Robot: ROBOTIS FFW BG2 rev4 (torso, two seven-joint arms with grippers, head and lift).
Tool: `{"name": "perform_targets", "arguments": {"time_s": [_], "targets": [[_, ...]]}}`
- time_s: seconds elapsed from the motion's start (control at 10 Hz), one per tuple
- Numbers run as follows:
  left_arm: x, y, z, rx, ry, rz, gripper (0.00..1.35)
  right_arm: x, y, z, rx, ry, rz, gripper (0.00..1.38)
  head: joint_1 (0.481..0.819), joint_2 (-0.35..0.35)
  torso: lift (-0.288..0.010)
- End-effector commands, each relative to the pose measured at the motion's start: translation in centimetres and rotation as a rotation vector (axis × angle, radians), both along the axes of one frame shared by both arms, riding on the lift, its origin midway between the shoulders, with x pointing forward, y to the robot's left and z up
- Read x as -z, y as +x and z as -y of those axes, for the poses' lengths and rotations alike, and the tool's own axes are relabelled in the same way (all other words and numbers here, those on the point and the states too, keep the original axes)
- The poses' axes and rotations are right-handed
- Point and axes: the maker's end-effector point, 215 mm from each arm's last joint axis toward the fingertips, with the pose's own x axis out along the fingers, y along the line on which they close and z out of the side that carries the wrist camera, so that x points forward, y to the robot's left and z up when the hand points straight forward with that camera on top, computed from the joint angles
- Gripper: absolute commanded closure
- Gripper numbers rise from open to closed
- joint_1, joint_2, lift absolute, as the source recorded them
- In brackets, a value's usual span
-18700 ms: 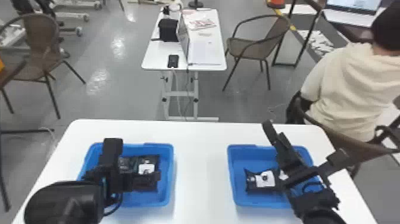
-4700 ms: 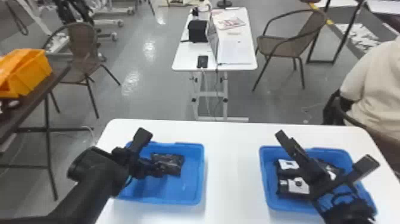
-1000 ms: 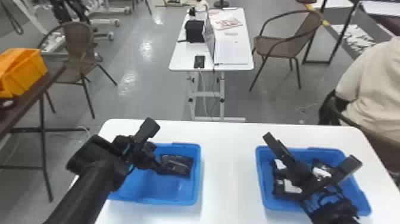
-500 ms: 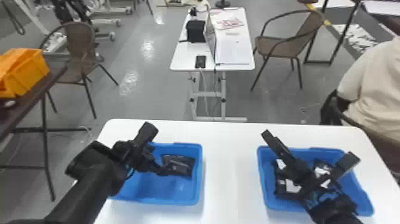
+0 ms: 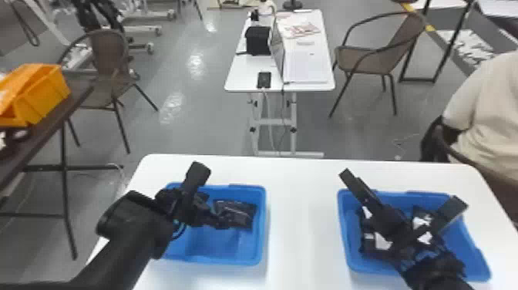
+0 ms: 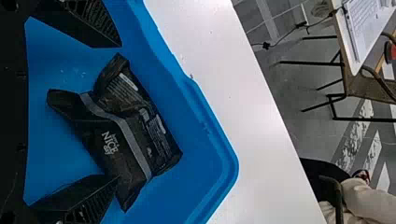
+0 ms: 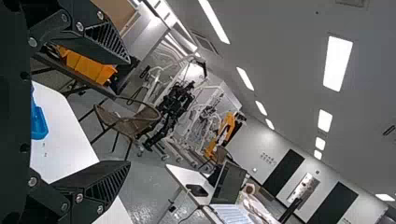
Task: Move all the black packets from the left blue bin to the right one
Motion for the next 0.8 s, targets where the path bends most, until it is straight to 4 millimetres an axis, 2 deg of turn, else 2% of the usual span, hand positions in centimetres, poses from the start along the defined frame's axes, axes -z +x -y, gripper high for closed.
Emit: {"name": "perform_targets", "arguments": {"time_s": [0.0, 0.3, 0.4, 0.6, 0.7], "targets": [[0.6, -0.3, 0.8, -0.009, 0.007, -0.015, 0.0, -0.1, 0.2, -0.2, -0.006, 0.005, 0.005, 0.27, 0.695, 0.08, 0.0], [2.1, -0.7, -1.1, -0.065, 0.08, -0.023, 0.0, 0.0, 0.3, -0.5, -0.02, 0.006, 0.008, 0.27, 0.695, 0.082, 0.0], [3.0, -1.5, -1.9, -0.074, 0.093, -0.059, 0.0, 0.2, 0.3, -0.8, -0.035, 0.003, 0.006, 0.27, 0.695, 0.087, 0.0], [3.0, -1.7, -2.4, -0.099, 0.068, -0.068, 0.5, 0.5, 0.2, -1.0, -0.046, 0.0, 0.004, 0.27, 0.695, 0.104, 0.0], [2.6, -1.2, -2.4, -0.092, 0.071, -0.058, 0.66, 0.7, 0.1, -1.1, -0.048, 0.001, -0.001, 0.27, 0.695, 0.11, 0.0]]}}
